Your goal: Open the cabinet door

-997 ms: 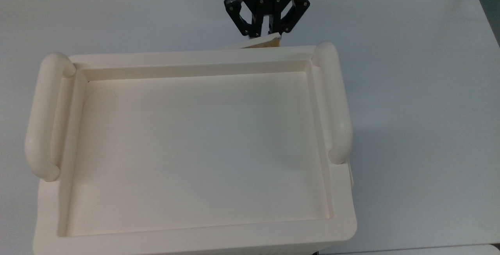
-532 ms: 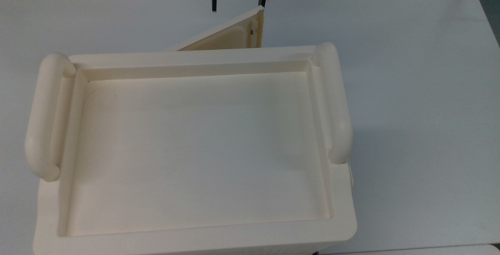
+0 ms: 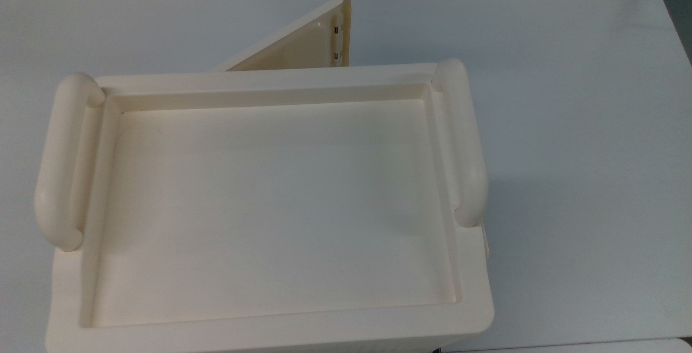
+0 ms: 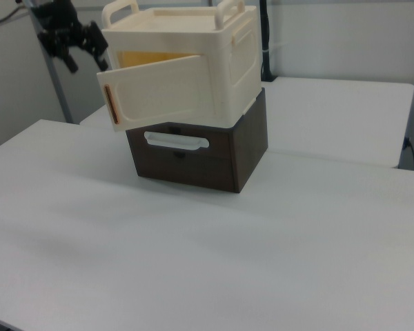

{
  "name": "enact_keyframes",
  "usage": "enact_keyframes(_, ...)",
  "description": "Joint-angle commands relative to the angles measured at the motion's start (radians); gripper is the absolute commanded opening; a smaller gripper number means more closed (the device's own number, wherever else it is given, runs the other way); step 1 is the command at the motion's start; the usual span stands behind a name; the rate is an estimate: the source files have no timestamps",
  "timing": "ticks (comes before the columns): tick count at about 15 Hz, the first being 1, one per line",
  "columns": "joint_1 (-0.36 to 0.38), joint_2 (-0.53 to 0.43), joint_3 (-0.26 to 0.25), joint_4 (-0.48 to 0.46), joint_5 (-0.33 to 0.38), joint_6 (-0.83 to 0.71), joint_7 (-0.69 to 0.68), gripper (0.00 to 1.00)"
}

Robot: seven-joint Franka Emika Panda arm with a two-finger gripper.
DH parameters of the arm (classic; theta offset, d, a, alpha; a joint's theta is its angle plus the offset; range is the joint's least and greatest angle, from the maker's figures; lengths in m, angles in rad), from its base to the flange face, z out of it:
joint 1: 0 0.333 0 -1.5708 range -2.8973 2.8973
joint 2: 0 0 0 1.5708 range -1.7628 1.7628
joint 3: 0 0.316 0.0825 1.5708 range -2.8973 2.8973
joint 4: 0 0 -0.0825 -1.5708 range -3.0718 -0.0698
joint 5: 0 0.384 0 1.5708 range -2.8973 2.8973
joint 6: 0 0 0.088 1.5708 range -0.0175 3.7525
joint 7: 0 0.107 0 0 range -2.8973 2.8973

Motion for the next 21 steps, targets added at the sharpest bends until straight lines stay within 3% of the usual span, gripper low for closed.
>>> enact_keyframes(1, 0.011, 0.033, 0.005, 0.009, 0.025, 0.177, 0.045, 0.90)
enact_keyframes(4, 0.012, 0.087, 0.008, 0.006, 0.028, 0.257, 0.062, 0.90)
enact_keyframes(9, 0.006, 0.093, 0.008, -0.039, 0.025, 0.245, 0.046, 0.90)
enact_keyframes(11, 0.002, 0.090, -0.004, -0.052, 0.015, 0.175, 0.025, 0.90)
enact_keyframes(15, -0.029, 0.058, -0.047, -0.012, 0.011, -0.052, -0.165, 0.91)
enact_keyframes(21, -0.028, 0.061, -0.056, -0.020, 0.011, -0.088, -0.190, 0.91)
